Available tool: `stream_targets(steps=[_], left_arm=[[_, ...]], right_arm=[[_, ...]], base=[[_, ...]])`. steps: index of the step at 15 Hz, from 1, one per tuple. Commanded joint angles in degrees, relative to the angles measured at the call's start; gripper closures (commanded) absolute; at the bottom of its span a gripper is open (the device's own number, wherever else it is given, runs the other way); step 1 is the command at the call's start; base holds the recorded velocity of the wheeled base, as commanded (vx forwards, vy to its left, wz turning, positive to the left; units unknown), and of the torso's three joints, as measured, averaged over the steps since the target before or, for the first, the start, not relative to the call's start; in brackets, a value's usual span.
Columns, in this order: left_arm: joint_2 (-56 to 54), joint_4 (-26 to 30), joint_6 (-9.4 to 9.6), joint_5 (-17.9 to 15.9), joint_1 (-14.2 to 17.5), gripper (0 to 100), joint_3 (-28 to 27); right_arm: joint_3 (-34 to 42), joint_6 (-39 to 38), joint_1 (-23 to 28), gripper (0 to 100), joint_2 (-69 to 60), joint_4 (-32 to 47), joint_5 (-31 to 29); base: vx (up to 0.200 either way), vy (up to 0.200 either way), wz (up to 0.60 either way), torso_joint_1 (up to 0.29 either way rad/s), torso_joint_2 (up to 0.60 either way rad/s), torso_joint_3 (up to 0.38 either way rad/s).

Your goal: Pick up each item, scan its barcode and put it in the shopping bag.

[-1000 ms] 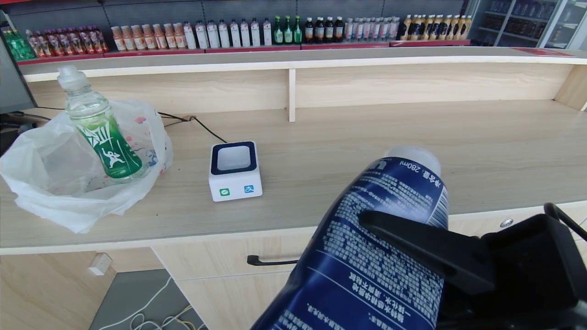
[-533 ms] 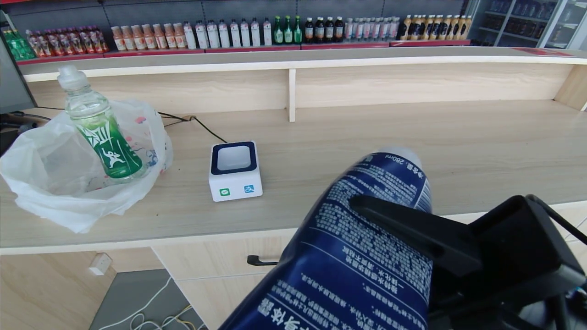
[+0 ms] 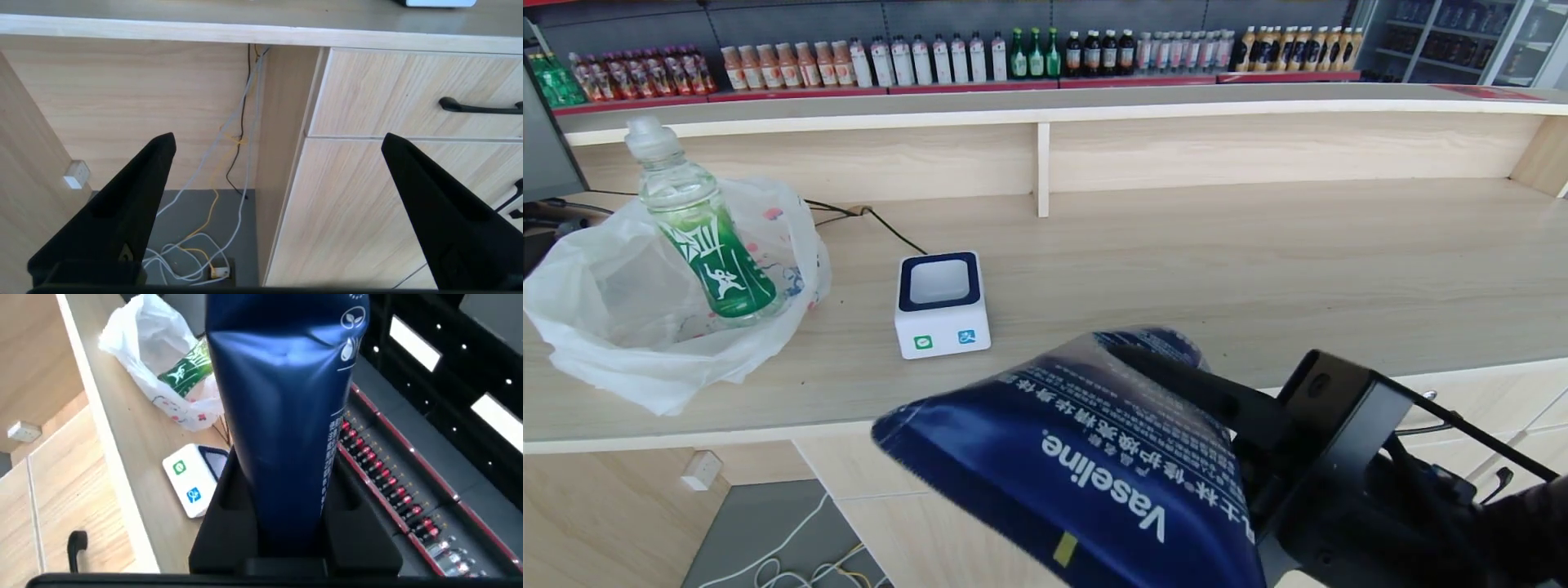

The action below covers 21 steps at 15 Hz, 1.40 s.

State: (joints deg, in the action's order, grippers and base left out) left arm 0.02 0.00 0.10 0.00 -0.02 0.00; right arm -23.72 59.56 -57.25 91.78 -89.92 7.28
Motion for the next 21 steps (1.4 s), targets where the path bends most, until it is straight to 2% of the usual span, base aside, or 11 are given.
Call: stream_targets(steps=[1,4,7,8,10,12,15,19,21], left_arm=[[0.0,0.0,-0.01,0.0,-0.1,0,0.0],[0.0,0.0,-0.01,0.0,0.0,0,0.0],[0.0,0.0,-0.01,0.0,0.0,0,0.0],[0.0,0.0,-0.01,0.0,0.0,0,0.0],[0.0,0.0,-0.01,0.0,0.0,0,0.0],[0.0,0.0,-0.01,0.0,0.0,0,0.0],[0.0,0.0,-0.01,0.0,0.0,0,0.0],[0.0,0.0,-0.01,0.0,0.0,0,0.0],[0.0,0.0,-0.01,0.0,0.0,0,0.0]], right_arm=[[1.3,-6.3,-0.4,100,1.2,-0.1,-0.7],[0.0,-21.0,-0.4,100,3.0,-0.1,-0.7],[-0.2,-30.5,-0.3,100,4.2,-0.1,-7.0],[-0.9,-37.0,-0.3,100,4.4,-0.1,-7.8],[-1.3,-45.2,0.1,100,4.7,-0.1,-8.0],[-1.9,-47.3,0.8,100,5.7,-0.1,-8.1],[-10.6,-54.9,5.0,100,9.3,-0.1,-8.1],[-18.1,-55.7,11.5,100,11.6,-0.1,-8.2],[-17.9,-56.3,14.4,100,12.6,-0.1,-8.2]], base=[[0.0,0.0,0.0,0.0,0.0,0.0],[0.0,0.0,0.0,0.0,0.0,0.0],[0.0,0.0,0.0,0.0,0.0,0.0],[0.0,0.0,0.0,0.0,0.0,0.0],[0.0,0.0,0.0,0.0,0.0,0.0],[0.0,0.0,0.0,0.0,0.0,0.0],[0.0,0.0,0.0,0.0,0.0,0.0],[0.0,0.0,0.0,0.0,0.0,0.0],[0.0,0.0,0.0,0.0,0.0,0.0]])
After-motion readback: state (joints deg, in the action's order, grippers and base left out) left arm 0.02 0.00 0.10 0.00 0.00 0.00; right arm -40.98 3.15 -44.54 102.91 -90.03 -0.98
